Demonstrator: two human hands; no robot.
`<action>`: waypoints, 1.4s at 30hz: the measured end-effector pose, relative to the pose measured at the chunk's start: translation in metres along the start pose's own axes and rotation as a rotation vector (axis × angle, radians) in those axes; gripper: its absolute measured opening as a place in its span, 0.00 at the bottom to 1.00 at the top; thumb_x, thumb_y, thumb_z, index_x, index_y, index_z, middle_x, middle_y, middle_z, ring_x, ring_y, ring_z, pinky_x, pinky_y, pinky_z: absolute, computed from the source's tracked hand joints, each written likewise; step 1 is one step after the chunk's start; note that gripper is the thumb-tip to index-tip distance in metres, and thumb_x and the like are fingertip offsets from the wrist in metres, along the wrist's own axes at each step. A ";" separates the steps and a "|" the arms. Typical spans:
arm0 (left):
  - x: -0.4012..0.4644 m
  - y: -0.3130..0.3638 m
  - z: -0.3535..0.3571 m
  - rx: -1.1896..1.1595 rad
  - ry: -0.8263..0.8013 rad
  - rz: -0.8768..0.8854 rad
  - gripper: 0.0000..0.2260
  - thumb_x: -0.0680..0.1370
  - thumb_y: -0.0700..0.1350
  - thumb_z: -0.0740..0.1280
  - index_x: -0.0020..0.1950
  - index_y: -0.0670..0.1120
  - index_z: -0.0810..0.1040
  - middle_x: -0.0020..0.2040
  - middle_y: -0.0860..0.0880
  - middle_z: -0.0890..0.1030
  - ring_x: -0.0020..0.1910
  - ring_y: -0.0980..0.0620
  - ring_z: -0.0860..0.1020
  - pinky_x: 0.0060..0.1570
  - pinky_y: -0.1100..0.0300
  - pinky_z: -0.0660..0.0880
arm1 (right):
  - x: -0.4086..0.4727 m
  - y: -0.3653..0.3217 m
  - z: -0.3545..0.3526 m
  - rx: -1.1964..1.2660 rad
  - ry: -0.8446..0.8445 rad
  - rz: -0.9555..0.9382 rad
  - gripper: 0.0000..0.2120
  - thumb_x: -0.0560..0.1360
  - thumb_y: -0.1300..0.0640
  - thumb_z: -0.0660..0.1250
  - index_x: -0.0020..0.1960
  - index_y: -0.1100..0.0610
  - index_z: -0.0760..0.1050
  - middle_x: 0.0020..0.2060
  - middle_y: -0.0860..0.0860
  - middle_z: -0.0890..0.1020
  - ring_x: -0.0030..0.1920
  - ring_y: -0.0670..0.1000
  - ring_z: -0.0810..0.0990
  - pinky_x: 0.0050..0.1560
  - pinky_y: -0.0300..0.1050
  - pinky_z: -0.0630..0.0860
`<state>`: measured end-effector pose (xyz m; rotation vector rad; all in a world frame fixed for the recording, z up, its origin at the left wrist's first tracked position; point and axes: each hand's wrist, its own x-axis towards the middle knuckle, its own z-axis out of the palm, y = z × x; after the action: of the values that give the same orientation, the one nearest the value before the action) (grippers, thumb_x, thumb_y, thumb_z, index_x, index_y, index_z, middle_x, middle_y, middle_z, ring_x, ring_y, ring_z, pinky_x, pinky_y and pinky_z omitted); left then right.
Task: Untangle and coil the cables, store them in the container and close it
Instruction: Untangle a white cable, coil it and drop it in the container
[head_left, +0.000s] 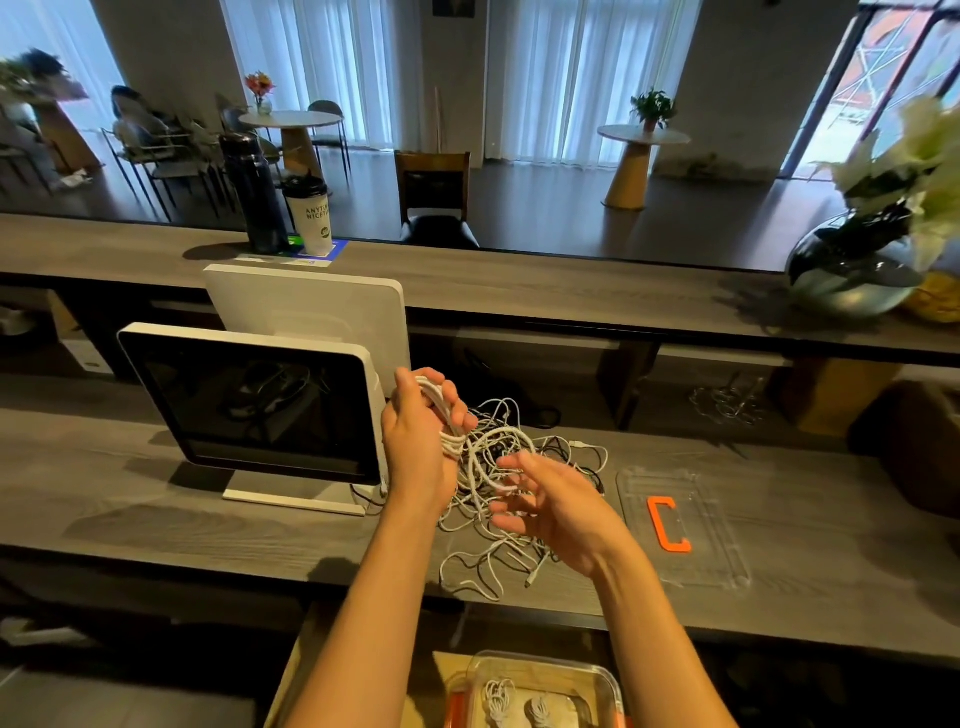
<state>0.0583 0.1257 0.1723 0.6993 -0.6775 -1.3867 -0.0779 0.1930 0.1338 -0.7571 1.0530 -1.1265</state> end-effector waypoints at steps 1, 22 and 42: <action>0.000 -0.001 0.001 0.000 0.002 -0.007 0.19 0.86 0.54 0.52 0.45 0.44 0.73 0.32 0.48 0.74 0.27 0.53 0.69 0.30 0.59 0.70 | 0.001 0.001 0.001 0.002 0.015 -0.036 0.14 0.76 0.52 0.67 0.54 0.62 0.78 0.40 0.54 0.80 0.42 0.54 0.83 0.40 0.45 0.82; 0.017 -0.011 -0.029 0.336 0.129 -0.046 0.21 0.86 0.54 0.53 0.44 0.42 0.75 0.31 0.47 0.75 0.23 0.53 0.72 0.30 0.55 0.74 | -0.009 -0.023 -0.033 0.119 -0.130 -0.348 0.41 0.79 0.32 0.46 0.17 0.57 0.65 0.27 0.61 0.77 0.47 0.61 0.80 0.73 0.59 0.64; -0.005 -0.003 0.016 -0.097 -0.043 -0.001 0.22 0.85 0.58 0.50 0.44 0.45 0.74 0.33 0.49 0.73 0.25 0.54 0.67 0.23 0.63 0.63 | -0.006 -0.010 0.001 -0.267 -0.281 0.012 0.11 0.78 0.55 0.68 0.53 0.64 0.79 0.36 0.54 0.81 0.36 0.56 0.82 0.42 0.47 0.78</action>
<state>0.0439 0.1302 0.1798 0.5941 -0.6391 -1.4300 -0.0810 0.1958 0.1447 -1.0856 0.9759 -0.8480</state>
